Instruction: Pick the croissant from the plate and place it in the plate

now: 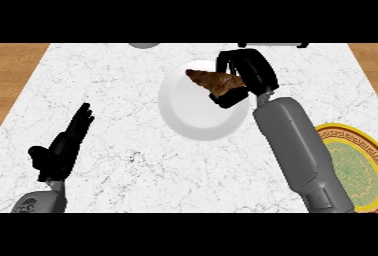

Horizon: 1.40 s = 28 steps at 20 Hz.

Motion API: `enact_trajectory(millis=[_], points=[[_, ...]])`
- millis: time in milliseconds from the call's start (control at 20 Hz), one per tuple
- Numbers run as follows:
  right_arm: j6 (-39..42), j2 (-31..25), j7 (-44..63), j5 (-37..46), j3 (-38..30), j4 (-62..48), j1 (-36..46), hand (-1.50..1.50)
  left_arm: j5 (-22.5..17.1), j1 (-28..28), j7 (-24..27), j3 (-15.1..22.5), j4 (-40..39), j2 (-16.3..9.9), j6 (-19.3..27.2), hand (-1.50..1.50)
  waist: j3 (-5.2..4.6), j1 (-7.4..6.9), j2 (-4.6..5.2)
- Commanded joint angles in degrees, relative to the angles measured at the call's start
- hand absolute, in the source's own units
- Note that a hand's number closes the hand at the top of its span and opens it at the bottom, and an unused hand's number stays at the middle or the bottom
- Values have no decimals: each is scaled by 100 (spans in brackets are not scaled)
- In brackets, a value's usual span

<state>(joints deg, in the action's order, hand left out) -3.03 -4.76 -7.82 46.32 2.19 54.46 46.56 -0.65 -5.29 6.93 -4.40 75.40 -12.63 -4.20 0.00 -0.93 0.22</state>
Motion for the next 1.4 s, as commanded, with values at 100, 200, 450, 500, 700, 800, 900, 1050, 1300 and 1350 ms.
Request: enact_trajectory(millis=[100, 200, 450, 500, 700, 800, 900, 1050, 1300, 1350], points=[[-765, 460, 383, -517, -46, -890, 494, 150, 88, 196, -134, 163, 441, 142, 55, 0, 4, -104, -2], [-1093, 466, 451, -971, -70, -1055, 388, 150, 76, -29, 60, -9, 25, 15, 6, 0, 2, -87, 14], [-1634, 473, 666, -1190, 153, -2526, 1236, -150, 136, -59, 1, 44, 12, 134, 62, 0, 1, -127, 32], [-1663, 473, 648, -1470, 194, -2639, 1332, -150, 34, -325, -14, -14, -239, 33, -145, 0, 0, -140, 42], [-1609, 421, 106, -1820, -358, -2826, 1263, -150, 200, 194, -232, 178, 462, 202, 100, 0, 4, -81, 25], [-1973, 475, -282, -2413, -342, -2568, 958, -150, 37, -151, -438, -10, 331, 5, -52, 0, 7, -124, 31], [-1990, 475, -413, -2664, -982, -2468, 1170, -150, 115, 181, -134, 96, 345, 111, -40, 0, 8, -99, 42], [-1412, 163, -714, -3185, -1396, -2393, 990, -150, -14, 11, -138, -59, 115, 108, -68, 0, 6, -2, 25], [-343, -409, -1458, -3889, -1972, -2593, 666, -150, 164, 229, 179, 28, 62, 180, 2, 0, 6, -26, 29], [-102, -589, -1463, -3971, -2014, -2495, 462, -150, 7, 290, -106, -91, 412, -7, -123, 0, 8, 0, 0]])
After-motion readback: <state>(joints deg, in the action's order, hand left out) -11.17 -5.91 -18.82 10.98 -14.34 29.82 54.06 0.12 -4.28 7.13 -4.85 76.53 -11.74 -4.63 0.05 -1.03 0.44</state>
